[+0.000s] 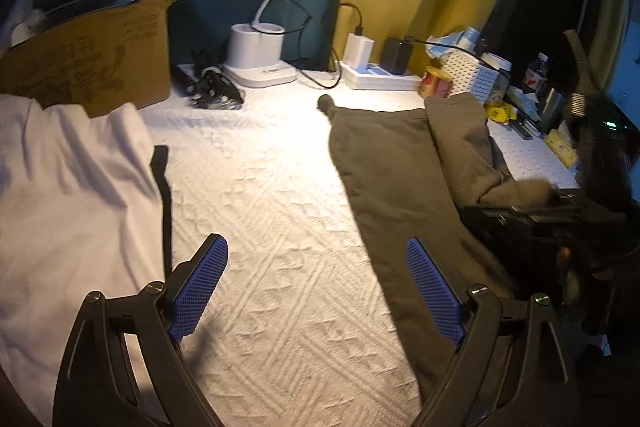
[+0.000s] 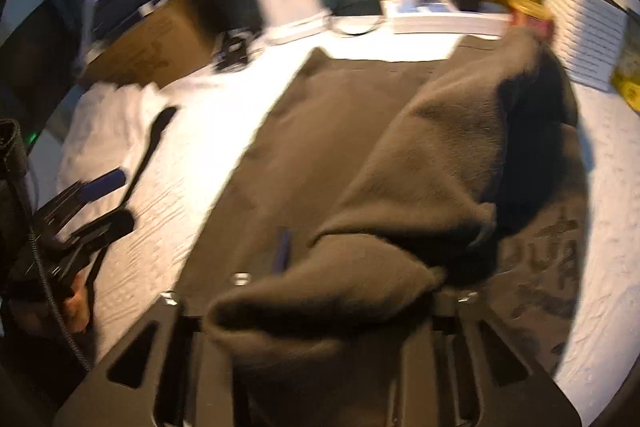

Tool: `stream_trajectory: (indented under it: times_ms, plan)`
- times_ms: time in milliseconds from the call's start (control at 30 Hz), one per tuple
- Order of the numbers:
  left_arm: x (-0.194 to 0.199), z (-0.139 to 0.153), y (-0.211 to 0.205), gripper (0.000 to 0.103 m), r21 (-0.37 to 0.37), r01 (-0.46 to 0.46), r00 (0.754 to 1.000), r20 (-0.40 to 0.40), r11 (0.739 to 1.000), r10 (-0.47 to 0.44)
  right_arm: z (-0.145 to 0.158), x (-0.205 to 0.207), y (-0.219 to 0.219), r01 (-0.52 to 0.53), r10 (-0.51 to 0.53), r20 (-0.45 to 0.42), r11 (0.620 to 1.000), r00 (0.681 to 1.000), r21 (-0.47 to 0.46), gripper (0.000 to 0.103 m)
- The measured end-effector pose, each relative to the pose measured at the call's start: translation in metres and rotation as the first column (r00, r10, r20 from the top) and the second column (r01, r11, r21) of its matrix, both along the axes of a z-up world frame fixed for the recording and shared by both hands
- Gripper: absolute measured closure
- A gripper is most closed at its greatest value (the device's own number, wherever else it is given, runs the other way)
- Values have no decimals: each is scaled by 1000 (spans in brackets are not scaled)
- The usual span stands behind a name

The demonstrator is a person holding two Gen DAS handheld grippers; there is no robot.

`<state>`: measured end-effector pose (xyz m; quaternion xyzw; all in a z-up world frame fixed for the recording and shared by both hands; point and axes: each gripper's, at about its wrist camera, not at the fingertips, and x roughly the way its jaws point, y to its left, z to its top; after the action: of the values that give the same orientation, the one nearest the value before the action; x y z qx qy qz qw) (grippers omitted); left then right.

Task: Fold small clothes

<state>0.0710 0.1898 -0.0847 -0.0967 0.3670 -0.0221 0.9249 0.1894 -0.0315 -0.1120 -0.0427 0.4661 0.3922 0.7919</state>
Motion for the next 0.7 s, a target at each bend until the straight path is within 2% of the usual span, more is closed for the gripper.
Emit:
stream_trajectory:
  times_ms: [33,67,167,300,400,533,700]
  plan:
    - [-1,0,1,13,0,-9,1000,-6,1000,9,5,-9,4,-37,37,18,999,999,0,40]
    - [-2,0,2,13,-1,-16,1000,-9,1000,16,9,-17,6,-68,68,35,998,997,0,37]
    - [-5,2,0,13,1,-37,999,-18,999,37,24,-40,8,-153,152,80,988,985,5,36]
    - [-8,7,-11,13,-4,-41,999,-15,999,41,43,-57,-8,-179,171,127,983,977,52,36]
    - [-8,14,-28,13,0,-19,1000,2,1000,19,53,-58,-31,-165,150,149,983,977,87,36]
    - [-2,28,-60,13,12,43,998,39,999,-43,55,-46,-70,-92,74,158,990,985,110,36]
    - [19,35,-103,13,84,137,990,34,987,-140,45,-30,-118,8,-27,142,991,989,133,36]
